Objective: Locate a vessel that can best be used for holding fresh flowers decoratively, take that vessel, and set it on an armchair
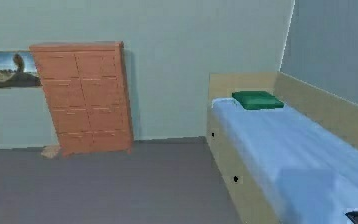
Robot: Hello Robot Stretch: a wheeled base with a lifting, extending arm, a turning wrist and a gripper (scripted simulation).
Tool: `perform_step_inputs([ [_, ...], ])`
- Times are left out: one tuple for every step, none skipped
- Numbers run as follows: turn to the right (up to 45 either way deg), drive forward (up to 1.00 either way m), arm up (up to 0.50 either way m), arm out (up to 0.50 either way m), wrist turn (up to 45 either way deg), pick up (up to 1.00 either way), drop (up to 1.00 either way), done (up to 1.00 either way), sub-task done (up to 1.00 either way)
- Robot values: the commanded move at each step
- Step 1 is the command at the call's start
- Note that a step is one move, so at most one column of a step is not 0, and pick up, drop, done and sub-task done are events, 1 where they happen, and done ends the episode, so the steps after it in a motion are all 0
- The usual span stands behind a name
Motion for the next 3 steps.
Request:
perform_step_inputs([
  [-45.0,0.0,0.0,0.0,0.0,0.0,0.0,0.0,0.0],
  [-9.0,0.0,0.0,0.0,0.0,0.0,0.0,0.0,0.0],
  [0.0,1.0,0.0,0.0,0.0,0.0,0.0,0.0,0.0],
])
